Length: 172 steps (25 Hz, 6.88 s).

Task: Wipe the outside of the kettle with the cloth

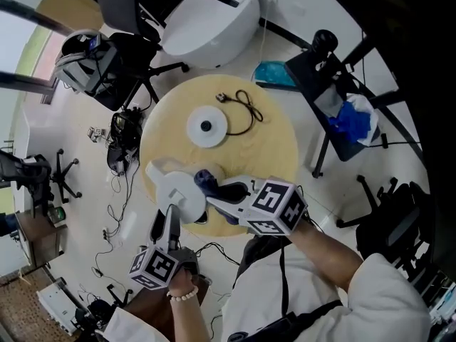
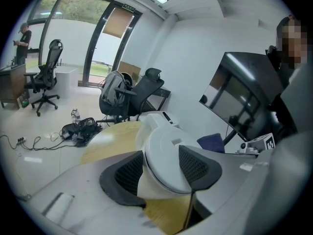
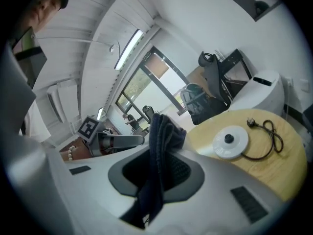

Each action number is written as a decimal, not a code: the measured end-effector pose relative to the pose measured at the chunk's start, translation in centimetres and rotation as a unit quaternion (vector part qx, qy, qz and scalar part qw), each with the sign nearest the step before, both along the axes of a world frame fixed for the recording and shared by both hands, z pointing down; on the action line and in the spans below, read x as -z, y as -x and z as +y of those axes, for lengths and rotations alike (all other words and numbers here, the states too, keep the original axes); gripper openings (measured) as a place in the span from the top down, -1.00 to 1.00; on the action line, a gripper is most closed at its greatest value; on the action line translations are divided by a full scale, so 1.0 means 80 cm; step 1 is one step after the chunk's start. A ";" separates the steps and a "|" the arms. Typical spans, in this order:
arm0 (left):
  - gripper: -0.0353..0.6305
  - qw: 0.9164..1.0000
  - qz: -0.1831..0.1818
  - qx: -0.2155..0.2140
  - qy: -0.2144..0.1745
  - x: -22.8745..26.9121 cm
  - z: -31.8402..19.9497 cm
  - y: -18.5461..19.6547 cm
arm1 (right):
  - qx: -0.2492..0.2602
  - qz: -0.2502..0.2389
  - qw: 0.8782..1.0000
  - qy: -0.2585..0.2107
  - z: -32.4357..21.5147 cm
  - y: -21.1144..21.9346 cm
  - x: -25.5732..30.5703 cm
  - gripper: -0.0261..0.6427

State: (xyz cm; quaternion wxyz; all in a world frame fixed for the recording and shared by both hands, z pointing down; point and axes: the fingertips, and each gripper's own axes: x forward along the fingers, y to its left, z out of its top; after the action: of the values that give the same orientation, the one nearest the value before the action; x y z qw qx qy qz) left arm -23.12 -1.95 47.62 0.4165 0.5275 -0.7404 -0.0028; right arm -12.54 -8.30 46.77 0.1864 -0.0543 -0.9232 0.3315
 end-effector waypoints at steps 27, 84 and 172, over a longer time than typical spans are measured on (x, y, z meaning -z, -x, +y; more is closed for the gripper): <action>0.25 0.997 0.031 -0.062 0.046 0.002 0.029 -0.063 | -0.121 0.139 0.967 0.175 -0.038 -0.018 -0.278 0.72; 0.07 0.973 0.129 -0.187 0.052 -0.012 0.043 -0.148 | -0.147 0.032 0.962 0.230 -0.039 -0.058 -0.194 0.72; 0.37 0.959 -0.160 -0.233 -0.012 -0.015 0.002 -0.111 | -0.325 0.043 0.899 0.290 -0.007 -0.085 -0.288 0.72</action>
State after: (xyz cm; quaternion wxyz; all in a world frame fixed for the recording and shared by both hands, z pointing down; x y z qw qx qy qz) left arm -14.23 -1.79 48.85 0.2756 0.6840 -0.6538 0.1698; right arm -5.71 -8.86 69.81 0.0838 0.2115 -0.7436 0.6287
